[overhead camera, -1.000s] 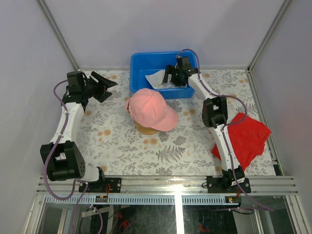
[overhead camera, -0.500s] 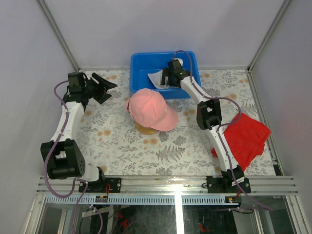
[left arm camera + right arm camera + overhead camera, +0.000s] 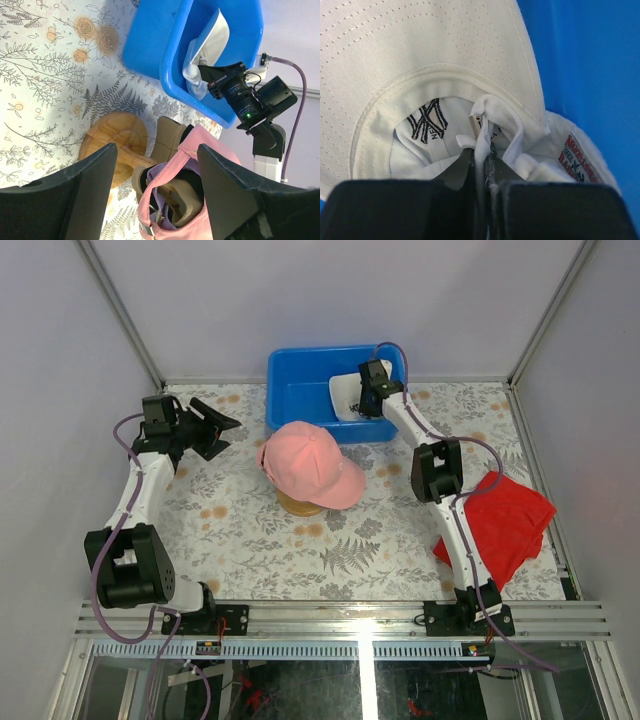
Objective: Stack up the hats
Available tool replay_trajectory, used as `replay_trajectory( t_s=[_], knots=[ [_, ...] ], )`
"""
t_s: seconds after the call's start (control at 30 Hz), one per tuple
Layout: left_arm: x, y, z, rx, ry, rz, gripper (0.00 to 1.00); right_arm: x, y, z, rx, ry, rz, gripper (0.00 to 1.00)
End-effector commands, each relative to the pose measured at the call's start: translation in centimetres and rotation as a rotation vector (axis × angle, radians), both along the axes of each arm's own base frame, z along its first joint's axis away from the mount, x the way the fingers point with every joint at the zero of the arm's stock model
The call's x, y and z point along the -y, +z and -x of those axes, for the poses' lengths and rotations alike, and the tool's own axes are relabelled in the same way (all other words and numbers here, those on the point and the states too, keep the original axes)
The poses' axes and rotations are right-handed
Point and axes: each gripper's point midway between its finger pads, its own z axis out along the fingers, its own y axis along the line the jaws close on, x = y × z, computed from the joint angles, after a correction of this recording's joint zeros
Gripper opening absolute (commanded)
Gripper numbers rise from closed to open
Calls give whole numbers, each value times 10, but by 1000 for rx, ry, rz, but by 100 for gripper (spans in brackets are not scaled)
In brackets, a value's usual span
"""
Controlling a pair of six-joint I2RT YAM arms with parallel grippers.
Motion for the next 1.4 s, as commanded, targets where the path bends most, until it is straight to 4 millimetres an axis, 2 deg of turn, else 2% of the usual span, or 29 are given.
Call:
replay_trajectory(
  t_s=[0.0,0.1,0.17,0.2,0.3,0.4,0.57,0.77,0.9,0.93,1.03,1.07,1.13,1.17,1.23,1.37],
  knots=[
    [-7,14,-4,67,22,-30,64,25,5,20,-77,-31,52,0],
    [-9,19,-4,78,22,-49,64,24,23,21,-57,-14,24,0],
    [-10,27,-6,89,16,-67,64,21,44,19,-29,2,-9,0],
    [-11,32,-6,90,10,-78,64,18,56,17,-10,13,-32,0],
    [-13,62,-13,143,3,-113,63,12,98,14,51,35,-115,0],
    [-11,87,-18,175,-17,-137,63,5,147,16,120,60,-205,0],
    [19,125,-17,240,-115,-48,64,-2,217,24,215,86,-367,0],
    [45,171,-1,318,-153,131,66,-10,298,40,343,125,-502,0],
    [59,204,13,369,-146,319,68,-18,347,59,444,153,-638,0],
    [62,211,17,356,-132,410,69,-22,343,65,442,157,-680,0],
    [72,232,28,409,-126,599,71,-29,370,83,520,195,-819,0],
    [75,240,32,420,-125,654,72,-34,387,90,569,243,-870,0],
    [83,256,38,444,-134,730,73,-46,403,106,608,319,-964,0],
    [89,264,39,450,-143,757,75,-52,417,117,644,375,-1030,0],
    [104,277,42,453,-179,808,78,-59,433,134,695,440,-1142,0],
    [139,290,47,440,-253,908,81,-73,454,160,757,564,-1268,0]
  ],
)
